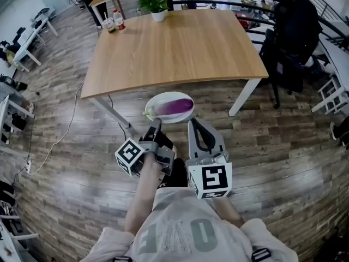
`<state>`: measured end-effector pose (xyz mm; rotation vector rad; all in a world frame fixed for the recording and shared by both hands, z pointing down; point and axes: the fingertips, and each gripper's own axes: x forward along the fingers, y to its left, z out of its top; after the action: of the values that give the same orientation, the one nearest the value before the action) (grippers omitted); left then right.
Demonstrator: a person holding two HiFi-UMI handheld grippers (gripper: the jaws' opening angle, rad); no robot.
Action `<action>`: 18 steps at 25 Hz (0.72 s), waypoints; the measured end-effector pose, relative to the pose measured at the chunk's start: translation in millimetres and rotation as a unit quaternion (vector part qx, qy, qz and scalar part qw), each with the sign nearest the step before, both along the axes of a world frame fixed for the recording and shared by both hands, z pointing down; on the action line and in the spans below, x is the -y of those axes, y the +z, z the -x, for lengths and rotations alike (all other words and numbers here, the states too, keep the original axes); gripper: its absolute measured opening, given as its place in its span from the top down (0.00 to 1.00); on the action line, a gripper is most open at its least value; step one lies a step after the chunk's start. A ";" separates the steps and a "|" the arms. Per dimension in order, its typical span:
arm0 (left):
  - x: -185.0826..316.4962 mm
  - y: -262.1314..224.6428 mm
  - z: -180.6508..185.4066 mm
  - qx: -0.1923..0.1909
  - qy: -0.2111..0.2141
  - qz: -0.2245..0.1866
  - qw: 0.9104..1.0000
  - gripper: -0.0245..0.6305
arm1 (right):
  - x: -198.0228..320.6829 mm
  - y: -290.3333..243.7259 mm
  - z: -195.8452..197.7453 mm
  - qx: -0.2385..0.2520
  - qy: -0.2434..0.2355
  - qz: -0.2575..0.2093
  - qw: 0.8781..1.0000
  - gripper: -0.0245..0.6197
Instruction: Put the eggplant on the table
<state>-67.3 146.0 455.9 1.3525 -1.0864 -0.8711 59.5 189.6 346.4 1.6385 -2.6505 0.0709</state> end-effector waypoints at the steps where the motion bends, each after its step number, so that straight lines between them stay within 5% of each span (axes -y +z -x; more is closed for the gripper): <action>1: 5.8 2.3 0.7 -0.002 0.001 0.000 1.000 0.93 | 5.7 3.4 -1.5 -0.002 0.002 0.004 1.000 0.93; 18: 204.5 -8.8 22.7 0.003 0.035 -0.028 0.999 0.93 | 191.2 -0.9 27.6 -0.010 0.025 -0.007 1.000 0.93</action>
<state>-90.0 -58.6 447.1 1.4315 -1.0188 -0.8517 31.9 -1.7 345.4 1.6996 -2.6025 0.0374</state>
